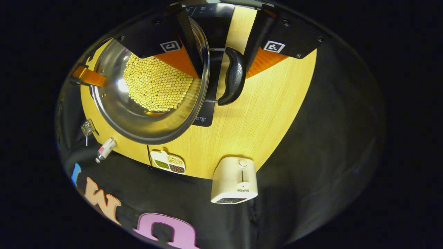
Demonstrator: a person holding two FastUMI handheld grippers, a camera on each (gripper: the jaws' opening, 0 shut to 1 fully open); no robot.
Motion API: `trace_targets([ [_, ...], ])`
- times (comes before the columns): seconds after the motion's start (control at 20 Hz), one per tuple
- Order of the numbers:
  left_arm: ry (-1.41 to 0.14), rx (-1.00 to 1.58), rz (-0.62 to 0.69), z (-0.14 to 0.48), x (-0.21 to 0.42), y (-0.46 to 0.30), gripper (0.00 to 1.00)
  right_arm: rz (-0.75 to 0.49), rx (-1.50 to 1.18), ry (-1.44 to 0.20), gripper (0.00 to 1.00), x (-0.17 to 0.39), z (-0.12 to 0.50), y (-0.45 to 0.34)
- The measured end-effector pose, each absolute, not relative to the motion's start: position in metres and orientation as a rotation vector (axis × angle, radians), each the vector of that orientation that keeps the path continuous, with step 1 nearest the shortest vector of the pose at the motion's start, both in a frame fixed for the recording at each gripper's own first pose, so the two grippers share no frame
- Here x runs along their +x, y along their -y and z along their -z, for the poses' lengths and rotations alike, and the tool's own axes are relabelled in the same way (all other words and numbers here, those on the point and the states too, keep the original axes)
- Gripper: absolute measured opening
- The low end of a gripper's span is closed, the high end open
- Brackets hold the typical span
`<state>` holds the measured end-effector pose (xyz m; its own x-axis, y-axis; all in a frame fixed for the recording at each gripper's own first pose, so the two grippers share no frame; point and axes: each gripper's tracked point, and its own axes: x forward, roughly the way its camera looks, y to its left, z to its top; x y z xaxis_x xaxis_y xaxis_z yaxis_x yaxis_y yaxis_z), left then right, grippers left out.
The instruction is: First push the handle of the pot to place it horizontally, then grasp the pot with both hands and set it on the induction cooktop.
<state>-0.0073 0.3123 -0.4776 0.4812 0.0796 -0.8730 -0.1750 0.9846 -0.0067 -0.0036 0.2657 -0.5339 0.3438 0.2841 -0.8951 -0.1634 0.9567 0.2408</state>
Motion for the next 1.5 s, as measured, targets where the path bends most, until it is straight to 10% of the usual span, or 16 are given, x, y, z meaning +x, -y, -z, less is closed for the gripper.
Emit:
trace_targets([
  [0.35, -1.009, 0.007, -0.187, 0.466, 0.001, -0.323, 0.87, -0.283, 0.1, -1.172, 0.95, -0.001, 0.534, -0.251],
  [1.5, -0.784, -0.051, -0.211, 0.383, -0.003, -0.199, 0.95, -0.285, 0.109, -0.971, 0.95, 0.019, 0.478, -0.112],
])
